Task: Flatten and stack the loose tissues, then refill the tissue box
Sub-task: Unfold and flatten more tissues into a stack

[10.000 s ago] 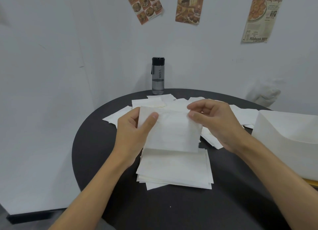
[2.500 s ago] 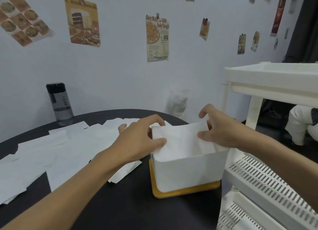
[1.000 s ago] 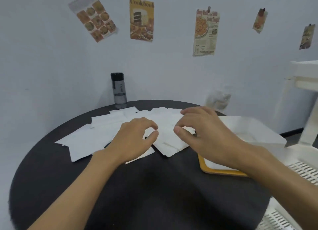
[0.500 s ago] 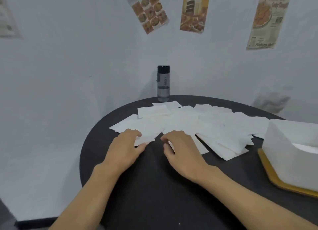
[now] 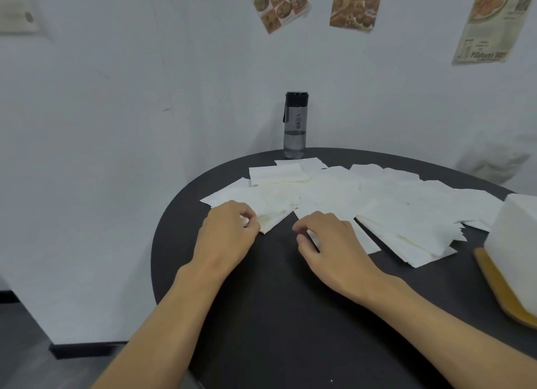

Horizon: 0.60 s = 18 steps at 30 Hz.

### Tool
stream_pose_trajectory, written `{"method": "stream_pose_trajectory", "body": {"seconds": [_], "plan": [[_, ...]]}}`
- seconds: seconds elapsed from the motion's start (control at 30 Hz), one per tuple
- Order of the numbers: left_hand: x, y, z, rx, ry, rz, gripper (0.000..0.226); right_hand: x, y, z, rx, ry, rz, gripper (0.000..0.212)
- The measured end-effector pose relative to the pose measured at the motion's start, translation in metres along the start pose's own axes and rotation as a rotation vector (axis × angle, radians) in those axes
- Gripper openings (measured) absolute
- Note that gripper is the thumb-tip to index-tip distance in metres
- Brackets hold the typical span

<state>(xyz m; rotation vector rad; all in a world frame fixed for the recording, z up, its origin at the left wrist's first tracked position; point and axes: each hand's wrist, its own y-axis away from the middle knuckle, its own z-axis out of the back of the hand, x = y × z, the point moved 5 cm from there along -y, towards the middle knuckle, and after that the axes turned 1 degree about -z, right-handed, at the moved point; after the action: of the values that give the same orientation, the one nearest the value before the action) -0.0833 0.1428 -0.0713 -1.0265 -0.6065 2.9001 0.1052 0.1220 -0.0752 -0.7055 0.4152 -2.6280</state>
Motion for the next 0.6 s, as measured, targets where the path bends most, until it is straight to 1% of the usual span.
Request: {"method": "stream_pose_trajectory", "body": {"seconds": [0.1, 0.17, 0.23, 0.3, 0.4, 0.5, 0.53, 0.57, 0.6], "plan": [[0.000, 0.002, 0.004, -0.076, 0.067, 0.005, 0.011, -0.001, 0.000, -0.001, -0.005, -0.011, 0.003, 0.021], [-0.003, 0.006, 0.010, -0.170, 0.160, -0.035, 0.011, -0.001, 0.001, 0.001, -0.030, -0.024, -0.001, 0.023], [-0.012, 0.012, 0.017, -0.246, 0.278, -0.088, 0.012, -0.003, 0.001, 0.005, -0.080, -0.092, -0.027, 0.027], [-0.023, 0.020, 0.022, -0.283, 0.407, -0.151, 0.011, -0.007, 0.001, 0.009, -0.130, -0.239, -0.088, 0.035], [-0.037, 0.031, 0.025, -0.292, 0.547, -0.235, 0.011, -0.013, 0.001, 0.018, -0.177, -0.533, -0.183, 0.058], [-0.045, 0.038, 0.026, -0.276, 0.638, -0.262, 0.014, -0.019, 0.001, 0.024, -0.150, -0.800, -0.283, 0.087], [-0.045, 0.039, 0.026, -0.277, 0.650, -0.250, 0.014, -0.023, 0.002, 0.024, -0.124, -0.863, -0.318, 0.092], [-0.044, 0.039, 0.026, -0.281, 0.656, -0.234, 0.014, -0.025, 0.003, 0.024, -0.108, -0.890, -0.339, 0.093], [-0.042, 0.039, 0.026, -0.279, 0.658, -0.220, 0.014, -0.027, 0.004, 0.024, -0.108, -0.885, -0.349, 0.086]]}}
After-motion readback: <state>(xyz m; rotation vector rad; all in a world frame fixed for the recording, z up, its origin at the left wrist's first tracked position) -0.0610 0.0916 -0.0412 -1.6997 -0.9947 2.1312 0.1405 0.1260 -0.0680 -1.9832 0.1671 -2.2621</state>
